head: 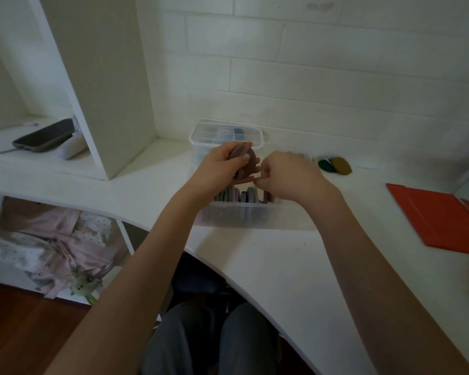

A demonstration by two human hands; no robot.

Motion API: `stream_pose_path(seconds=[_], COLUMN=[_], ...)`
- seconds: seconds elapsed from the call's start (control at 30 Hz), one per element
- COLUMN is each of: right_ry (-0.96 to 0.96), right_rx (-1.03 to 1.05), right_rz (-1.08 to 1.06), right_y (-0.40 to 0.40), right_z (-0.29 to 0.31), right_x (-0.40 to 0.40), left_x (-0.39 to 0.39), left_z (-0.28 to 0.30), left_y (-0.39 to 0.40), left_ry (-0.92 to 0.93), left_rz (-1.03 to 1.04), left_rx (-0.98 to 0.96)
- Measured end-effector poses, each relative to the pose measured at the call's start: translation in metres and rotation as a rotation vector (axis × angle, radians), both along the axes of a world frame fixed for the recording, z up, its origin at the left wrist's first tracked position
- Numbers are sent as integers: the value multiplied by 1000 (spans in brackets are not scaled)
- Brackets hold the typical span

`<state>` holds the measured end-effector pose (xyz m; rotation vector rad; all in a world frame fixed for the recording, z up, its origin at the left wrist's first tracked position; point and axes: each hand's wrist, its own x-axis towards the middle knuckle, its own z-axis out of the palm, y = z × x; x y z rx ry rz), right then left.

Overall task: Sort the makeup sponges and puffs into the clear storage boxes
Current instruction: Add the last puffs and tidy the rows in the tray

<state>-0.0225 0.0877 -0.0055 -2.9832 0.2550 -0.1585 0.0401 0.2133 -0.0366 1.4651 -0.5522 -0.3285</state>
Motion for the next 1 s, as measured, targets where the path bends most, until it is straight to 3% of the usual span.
stream_pose_path(seconds=[0.2,0.4,0.63,0.77,0.9,1.0], right_ry=[172,141,323,284,162,201], right_rx=[228,-58,14,198,95,140], right_rz=[41,5,104,95,100,120], right_y=[-8,5,7,-1,-3,-10], right_z=[5,-5,2,7,6,10], right_x=[-1,2,-2,-7,-1,-4], left_x=[0,1,0,0,0,-1], left_z=[0,0,0,1,1,1], left_y=[0,0,0,0,1,2], left_ry=[18,-6,-4,1,-5,-12], left_rz=[2,24,19,13,15,2], left_rx=[-3,29,28,13,9,16])
